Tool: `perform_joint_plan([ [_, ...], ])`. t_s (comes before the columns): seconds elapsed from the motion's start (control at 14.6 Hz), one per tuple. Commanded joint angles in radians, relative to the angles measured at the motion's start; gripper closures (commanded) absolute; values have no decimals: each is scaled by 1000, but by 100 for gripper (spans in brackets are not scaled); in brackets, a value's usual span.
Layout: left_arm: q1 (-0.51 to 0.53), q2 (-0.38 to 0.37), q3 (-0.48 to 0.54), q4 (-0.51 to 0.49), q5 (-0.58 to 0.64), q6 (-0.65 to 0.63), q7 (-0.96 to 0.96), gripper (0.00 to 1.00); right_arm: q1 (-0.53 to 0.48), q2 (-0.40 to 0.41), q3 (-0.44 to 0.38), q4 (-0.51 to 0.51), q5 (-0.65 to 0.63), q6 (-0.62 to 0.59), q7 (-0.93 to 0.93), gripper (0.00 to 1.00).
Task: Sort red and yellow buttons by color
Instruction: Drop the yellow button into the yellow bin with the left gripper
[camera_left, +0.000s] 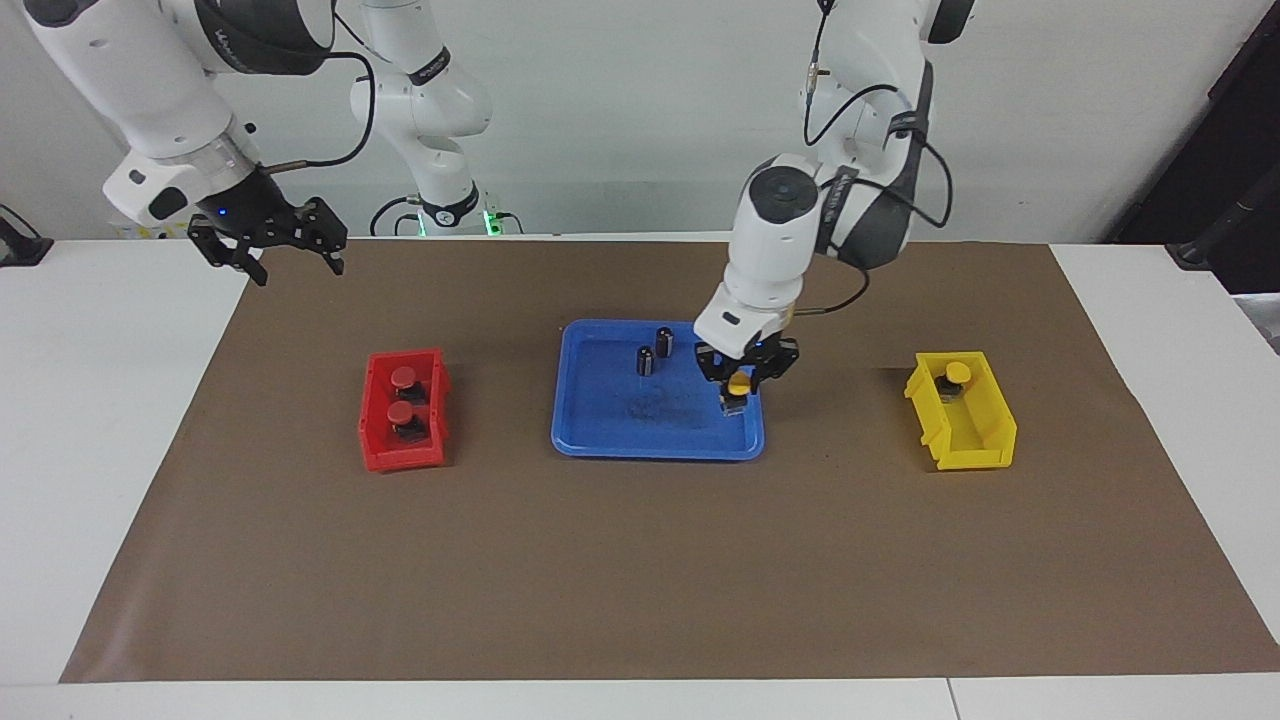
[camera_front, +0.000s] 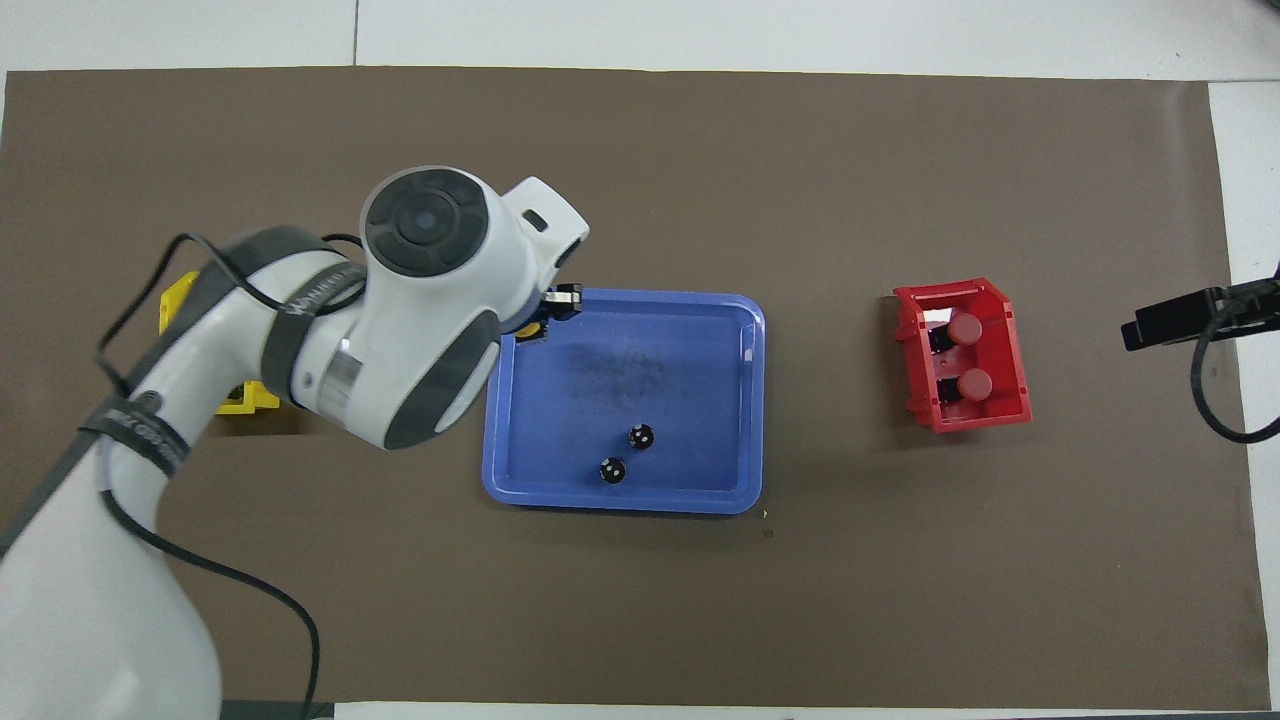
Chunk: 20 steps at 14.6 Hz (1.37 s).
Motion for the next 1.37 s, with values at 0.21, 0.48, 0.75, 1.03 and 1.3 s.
perform_joint_plan([
  [0.21, 271, -70, -3, 36, -12, -137, 206, 99, 3, -7, 15, -13, -22, -25, 39, 0],
  [0.48, 421, -94, -3, -40, -12, -59, 410, 99, -5, -29, 13, -41, -26, -20, 38, 0],
  [0.75, 497, -120, -3, -182, -12, 128, 580, 99, 3, -26, 19, -44, -109, 69, 39, 0],
  [1.03, 529, -111, -5, -226, -13, 172, 708, 99, 3, -23, 21, -40, -108, 63, 38, 0],
  [1.3, 521, -116, -5, -295, -21, 241, 693, 99, 1, -4, 21, 8, -106, 20, 38, 0],
])
